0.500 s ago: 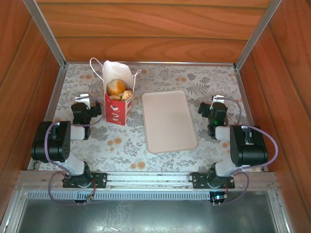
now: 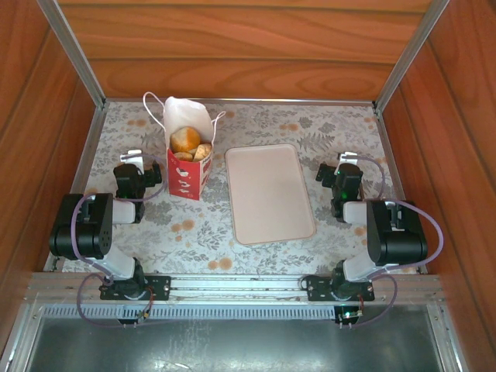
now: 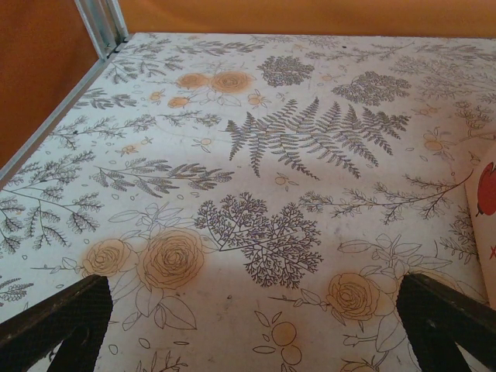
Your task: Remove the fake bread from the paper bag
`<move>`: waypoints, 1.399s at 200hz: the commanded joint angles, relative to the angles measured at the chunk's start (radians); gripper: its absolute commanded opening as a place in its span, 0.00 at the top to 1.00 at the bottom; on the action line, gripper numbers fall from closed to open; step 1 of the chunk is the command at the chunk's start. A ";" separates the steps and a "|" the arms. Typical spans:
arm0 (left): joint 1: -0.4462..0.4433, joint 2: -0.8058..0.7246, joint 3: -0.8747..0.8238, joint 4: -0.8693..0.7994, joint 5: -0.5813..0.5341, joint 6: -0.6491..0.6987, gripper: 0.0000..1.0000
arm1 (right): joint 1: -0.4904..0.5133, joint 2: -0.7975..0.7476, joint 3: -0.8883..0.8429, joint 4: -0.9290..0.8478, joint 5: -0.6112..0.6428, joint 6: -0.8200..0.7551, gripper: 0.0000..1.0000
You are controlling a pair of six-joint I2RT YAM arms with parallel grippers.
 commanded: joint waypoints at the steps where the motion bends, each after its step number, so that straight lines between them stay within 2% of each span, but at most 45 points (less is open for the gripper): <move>1: 0.000 0.000 0.015 -0.007 0.015 0.004 0.00 | -0.002 -0.013 0.011 0.005 -0.002 -0.011 0.00; 145: 0.020 -0.011 0.011 -0.007 0.045 -0.012 0.00 | -0.001 -0.016 0.011 0.007 -0.002 -0.012 0.00; 192: 0.028 -0.129 -0.024 -0.033 0.025 -0.028 0.00 | -0.002 -0.022 0.015 0.019 0.001 -0.018 0.00; 209: 0.028 -0.181 -0.037 -0.052 0.001 -0.037 0.00 | -0.001 -0.064 0.027 -0.059 -0.018 -0.020 0.00; 240: 0.028 -0.303 -0.043 -0.128 -0.064 -0.055 0.00 | -0.001 -0.158 0.033 -0.168 0.054 0.018 0.00; 280: 0.029 -0.481 -0.024 -0.313 -0.193 -0.122 0.00 | -0.001 -0.363 0.136 -0.657 0.097 0.197 0.00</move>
